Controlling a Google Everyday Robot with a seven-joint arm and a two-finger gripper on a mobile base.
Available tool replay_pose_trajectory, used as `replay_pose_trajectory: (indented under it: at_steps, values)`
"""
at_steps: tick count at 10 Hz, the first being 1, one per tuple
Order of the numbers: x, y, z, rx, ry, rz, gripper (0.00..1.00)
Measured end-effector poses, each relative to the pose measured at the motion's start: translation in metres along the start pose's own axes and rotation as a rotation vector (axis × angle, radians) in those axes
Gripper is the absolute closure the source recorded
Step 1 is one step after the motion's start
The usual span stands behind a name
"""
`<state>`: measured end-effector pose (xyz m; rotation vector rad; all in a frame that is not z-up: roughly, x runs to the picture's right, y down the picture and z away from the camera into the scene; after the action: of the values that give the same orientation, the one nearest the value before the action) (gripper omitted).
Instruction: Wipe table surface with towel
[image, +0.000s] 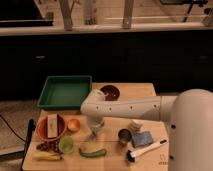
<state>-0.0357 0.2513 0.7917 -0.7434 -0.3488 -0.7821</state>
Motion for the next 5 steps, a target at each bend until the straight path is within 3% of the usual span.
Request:
replay_pose_trajectory:
  at_steps: [2,5]
  values:
    - [0.023,0.018,-0.004,0.000,0.020,0.060,1.00]
    - [0.065,0.014,-0.011,0.012,0.054,0.122,1.00]
